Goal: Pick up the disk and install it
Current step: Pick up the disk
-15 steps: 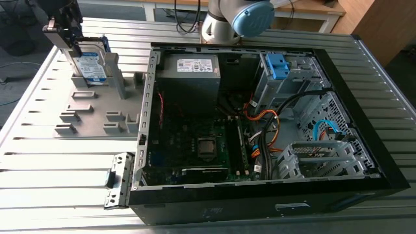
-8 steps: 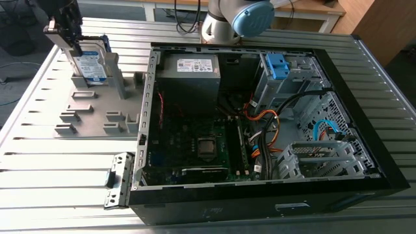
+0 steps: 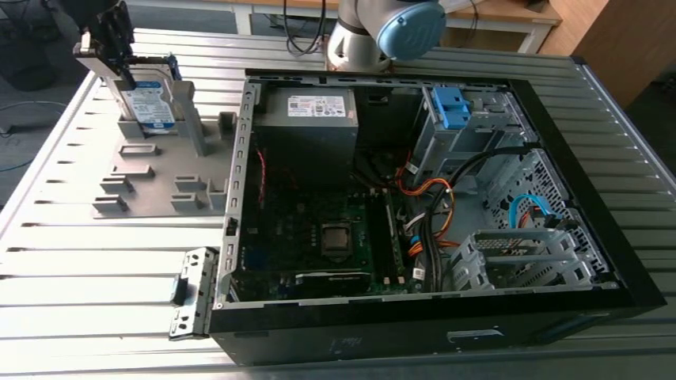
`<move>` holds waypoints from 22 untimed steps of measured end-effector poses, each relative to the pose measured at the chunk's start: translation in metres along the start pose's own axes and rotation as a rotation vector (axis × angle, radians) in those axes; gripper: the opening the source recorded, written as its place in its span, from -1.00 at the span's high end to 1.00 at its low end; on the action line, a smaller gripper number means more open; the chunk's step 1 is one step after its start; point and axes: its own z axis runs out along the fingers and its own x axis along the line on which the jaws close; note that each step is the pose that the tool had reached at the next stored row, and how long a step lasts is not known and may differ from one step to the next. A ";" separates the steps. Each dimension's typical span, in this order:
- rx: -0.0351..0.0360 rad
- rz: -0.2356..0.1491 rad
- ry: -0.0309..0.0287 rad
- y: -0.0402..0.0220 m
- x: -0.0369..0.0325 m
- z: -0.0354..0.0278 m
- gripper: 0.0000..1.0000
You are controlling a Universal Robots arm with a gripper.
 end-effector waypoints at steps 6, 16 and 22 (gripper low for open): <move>0.0000 0.000 0.0000 0.0000 0.0000 0.0002 0.27; 0.0001 0.000 0.0000 -0.0001 -0.0002 -0.0072 0.27; 0.0000 0.000 -0.0010 -0.0002 -0.0005 -0.0180 0.27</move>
